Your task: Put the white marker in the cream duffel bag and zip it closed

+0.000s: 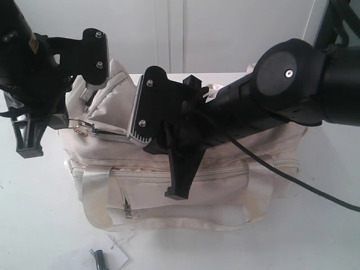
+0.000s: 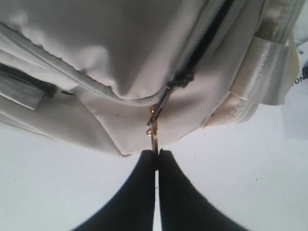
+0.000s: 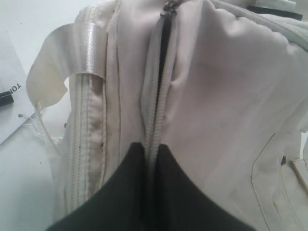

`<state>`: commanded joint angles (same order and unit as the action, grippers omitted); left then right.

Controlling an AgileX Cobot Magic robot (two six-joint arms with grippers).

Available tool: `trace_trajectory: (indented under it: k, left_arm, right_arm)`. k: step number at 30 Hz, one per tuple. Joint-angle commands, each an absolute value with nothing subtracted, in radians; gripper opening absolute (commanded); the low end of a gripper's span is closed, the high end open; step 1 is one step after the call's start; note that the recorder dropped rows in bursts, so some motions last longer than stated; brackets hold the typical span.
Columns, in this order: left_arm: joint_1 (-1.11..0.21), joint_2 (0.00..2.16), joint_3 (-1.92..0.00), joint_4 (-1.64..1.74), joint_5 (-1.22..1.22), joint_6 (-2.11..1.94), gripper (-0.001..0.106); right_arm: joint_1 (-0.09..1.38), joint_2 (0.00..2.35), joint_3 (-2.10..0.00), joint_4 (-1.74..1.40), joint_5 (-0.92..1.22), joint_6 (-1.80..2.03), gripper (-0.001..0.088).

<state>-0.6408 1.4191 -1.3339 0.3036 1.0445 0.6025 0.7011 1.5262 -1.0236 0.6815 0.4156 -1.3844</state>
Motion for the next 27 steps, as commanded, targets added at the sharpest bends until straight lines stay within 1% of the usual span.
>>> trace_trajectory:
  k: [22,27]
  left_arm:
    - [-0.641,1.421,-1.334,0.452,1.07,0.596,0.0]
    - [-0.641,1.425,-1.334,0.487,1.038,0.572,0.0]
  right_arm:
    - [0.701,1.526,-1.024,0.682,0.409,-1.384,0.0]
    - [0.701,1.526,-1.024,0.682,0.409,-1.384,0.0]
